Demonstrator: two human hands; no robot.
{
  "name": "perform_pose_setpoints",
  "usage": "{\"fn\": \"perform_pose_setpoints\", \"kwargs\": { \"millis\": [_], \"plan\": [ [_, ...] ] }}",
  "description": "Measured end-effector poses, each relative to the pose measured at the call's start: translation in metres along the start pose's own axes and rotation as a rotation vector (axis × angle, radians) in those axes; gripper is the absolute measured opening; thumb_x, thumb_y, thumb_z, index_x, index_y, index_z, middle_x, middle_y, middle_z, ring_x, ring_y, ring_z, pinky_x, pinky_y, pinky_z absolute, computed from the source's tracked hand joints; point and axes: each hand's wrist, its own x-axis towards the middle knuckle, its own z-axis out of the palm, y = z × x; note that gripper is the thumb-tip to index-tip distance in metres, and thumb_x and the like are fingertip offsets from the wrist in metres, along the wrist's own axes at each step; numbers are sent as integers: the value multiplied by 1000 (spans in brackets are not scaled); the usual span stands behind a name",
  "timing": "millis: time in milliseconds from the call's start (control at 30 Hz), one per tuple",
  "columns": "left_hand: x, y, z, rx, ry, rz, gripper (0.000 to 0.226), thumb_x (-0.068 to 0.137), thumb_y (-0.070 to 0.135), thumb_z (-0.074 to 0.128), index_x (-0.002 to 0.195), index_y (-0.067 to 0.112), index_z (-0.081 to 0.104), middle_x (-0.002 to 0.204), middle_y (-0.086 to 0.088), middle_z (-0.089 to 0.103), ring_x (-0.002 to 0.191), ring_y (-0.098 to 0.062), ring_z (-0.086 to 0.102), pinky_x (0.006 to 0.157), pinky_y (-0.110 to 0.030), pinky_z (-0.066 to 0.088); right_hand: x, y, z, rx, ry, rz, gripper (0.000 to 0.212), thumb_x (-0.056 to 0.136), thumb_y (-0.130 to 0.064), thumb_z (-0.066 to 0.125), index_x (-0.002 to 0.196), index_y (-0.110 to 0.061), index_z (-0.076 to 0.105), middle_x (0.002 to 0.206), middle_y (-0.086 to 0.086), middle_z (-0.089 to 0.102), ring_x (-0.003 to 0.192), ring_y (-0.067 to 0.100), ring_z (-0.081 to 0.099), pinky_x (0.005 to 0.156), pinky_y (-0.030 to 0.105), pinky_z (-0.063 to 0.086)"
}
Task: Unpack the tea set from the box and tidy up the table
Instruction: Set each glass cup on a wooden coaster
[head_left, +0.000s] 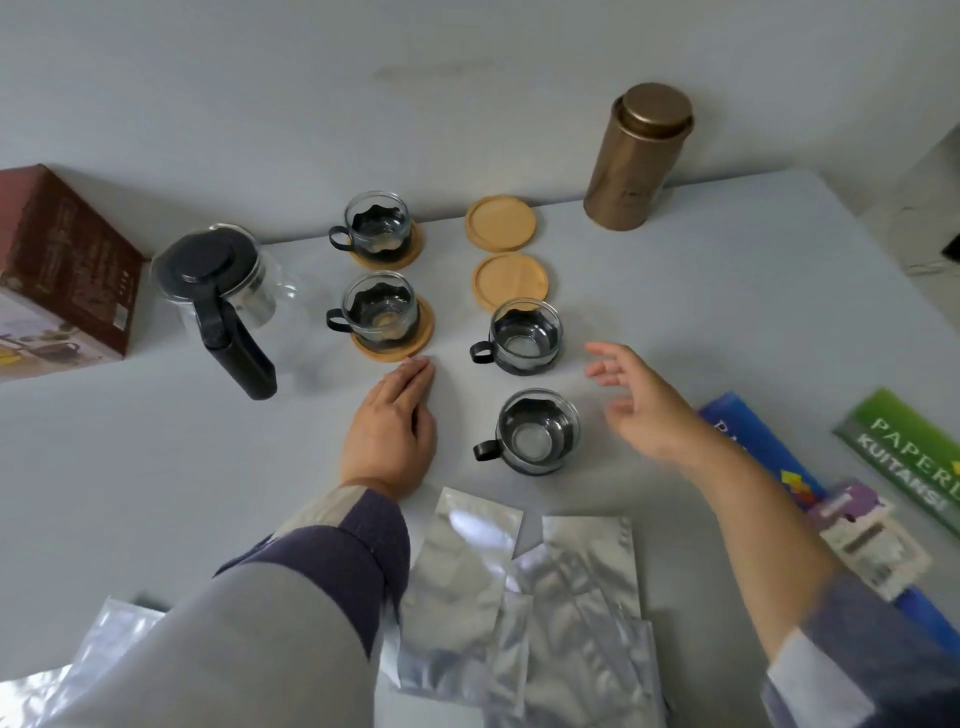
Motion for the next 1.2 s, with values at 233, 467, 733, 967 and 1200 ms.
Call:
{"fn": "perform_pose_setpoints", "kwargs": {
  "millis": [233, 467, 733, 967, 1200],
  "plan": [
    [0, -2, 4, -32, 12, -3, 44, 88, 10, 48, 131, 8, 56, 138, -4, 52, 125, -21, 49, 108, -33, 38, -57, -9, 52, -231, 38, 51, 104, 61, -44, 84, 143, -30, 23, 142, -9, 33, 130, 17, 27, 107, 37, 25],
    [-1, -3, 2, -18, -12, -1, 43, 88, 11, 48, 131, 7, 56, 137, -6, 52, 124, -23, 50, 108, -34, 38, -54, -19, 82, -161, 338, 115, 86, 59, -44, 84, 130, -23, 42, 126, -7, 50, 125, 20, 38, 96, 36, 29],
    [3, 33, 1, 79, -123, -135, 49, 94, 11, 41, 143, 6, 39, 148, -8, 37, 135, -25, 37, 112, -32, 28, -60, -25, 53, -131, 242, 123, 81, 59, -45, 84, 128, -28, 44, 106, -14, 37, 124, 18, 41, 104, 35, 27],
    [14, 55, 20, 12, -28, -214, 44, 94, 16, 39, 137, 6, 48, 142, -8, 46, 130, -25, 44, 109, -29, 29, 4, -31, -23, -46, 229, 36, 81, 39, -68, 72, 109, -39, 44, 118, -2, 56, 116, 19, 52, 105, 44, 39],
    [11, 57, 29, 31, 79, -240, 49, 87, 27, 39, 132, 15, 54, 136, 1, 52, 125, -16, 48, 108, -24, 33, 126, -48, -37, -42, 183, -1, 79, 51, -61, 78, 117, -35, 44, 125, -3, 52, 121, 21, 48, 107, 43, 36]
  ]
}}
